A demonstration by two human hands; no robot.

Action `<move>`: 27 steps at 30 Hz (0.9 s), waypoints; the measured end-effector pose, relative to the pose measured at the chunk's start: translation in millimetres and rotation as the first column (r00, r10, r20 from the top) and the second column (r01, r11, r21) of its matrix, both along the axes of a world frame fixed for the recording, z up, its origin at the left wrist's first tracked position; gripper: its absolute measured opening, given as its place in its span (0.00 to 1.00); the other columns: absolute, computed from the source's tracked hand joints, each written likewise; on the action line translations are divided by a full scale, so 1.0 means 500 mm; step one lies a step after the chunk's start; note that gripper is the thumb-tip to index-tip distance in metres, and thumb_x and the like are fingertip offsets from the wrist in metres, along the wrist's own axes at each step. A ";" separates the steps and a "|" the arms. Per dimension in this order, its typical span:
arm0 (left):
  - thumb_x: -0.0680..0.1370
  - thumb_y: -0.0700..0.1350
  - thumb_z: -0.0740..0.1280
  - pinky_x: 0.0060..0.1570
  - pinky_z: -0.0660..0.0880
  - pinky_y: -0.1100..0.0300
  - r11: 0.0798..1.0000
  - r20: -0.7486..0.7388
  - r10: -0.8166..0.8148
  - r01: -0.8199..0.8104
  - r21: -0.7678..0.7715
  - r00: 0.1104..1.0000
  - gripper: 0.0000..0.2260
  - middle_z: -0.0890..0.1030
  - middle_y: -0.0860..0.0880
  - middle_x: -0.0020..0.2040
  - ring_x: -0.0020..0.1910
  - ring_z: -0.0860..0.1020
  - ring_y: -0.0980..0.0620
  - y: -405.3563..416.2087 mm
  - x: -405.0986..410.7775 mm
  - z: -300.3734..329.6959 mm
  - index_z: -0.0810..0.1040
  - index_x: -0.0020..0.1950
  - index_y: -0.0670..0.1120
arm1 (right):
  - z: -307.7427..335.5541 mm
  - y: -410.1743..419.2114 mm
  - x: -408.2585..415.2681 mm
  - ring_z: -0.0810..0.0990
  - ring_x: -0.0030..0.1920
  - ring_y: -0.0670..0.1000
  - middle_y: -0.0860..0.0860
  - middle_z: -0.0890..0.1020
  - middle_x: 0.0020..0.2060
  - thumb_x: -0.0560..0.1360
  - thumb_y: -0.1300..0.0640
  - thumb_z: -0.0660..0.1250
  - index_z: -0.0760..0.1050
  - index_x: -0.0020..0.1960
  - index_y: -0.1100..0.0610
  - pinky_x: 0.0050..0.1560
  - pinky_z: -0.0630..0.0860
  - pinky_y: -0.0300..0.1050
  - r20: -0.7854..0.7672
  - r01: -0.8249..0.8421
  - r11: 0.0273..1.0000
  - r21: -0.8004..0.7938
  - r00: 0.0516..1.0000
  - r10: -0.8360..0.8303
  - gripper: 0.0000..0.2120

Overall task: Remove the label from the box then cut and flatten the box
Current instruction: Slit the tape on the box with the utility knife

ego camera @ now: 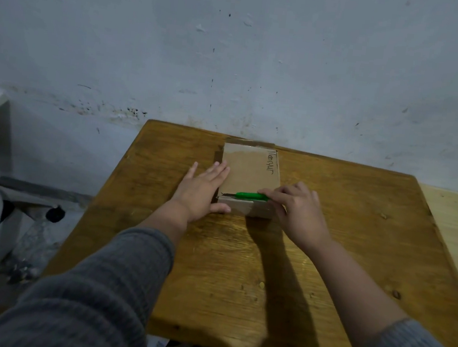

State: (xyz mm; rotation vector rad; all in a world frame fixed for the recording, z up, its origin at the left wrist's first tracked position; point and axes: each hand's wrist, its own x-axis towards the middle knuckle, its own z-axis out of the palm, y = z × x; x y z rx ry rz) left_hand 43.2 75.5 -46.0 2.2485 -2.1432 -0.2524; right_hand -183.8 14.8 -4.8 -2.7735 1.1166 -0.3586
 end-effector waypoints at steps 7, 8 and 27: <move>0.75 0.65 0.61 0.76 0.44 0.47 1.000 0.011 -0.003 0.003 0.004 1.000 0.43 0.44 0.49 0.79 0.78 0.45 0.52 0.002 -0.007 0.007 0.43 0.79 0.46 | 0.016 0.000 0.009 0.71 0.51 0.52 0.49 0.80 0.54 0.78 0.55 0.60 0.73 0.65 0.44 0.45 0.61 0.46 -0.055 -0.031 0.998 -0.050 0.998 0.028 0.17; 0.75 0.65 0.61 0.76 0.44 0.47 1.000 0.013 -0.004 0.004 0.002 1.000 0.43 0.44 0.48 0.79 0.78 0.45 0.52 0.002 -0.007 0.007 0.43 0.79 0.45 | 0.016 -0.001 0.008 0.71 0.51 0.52 0.49 0.80 0.54 0.78 0.54 0.60 0.73 0.65 0.44 0.45 0.61 0.46 -0.057 -0.028 0.998 -0.048 0.998 0.025 0.17; 0.75 0.64 0.61 0.76 0.42 0.47 1.000 0.032 0.013 -0.014 0.015 0.999 0.43 0.43 0.49 0.79 0.78 0.45 0.52 0.004 -0.014 0.010 0.43 0.78 0.45 | 0.028 0.002 0.008 0.71 0.51 0.53 0.50 0.80 0.53 0.78 0.53 0.59 0.73 0.65 0.44 0.47 0.67 0.51 -0.080 -0.044 0.997 -0.070 0.996 0.039 0.16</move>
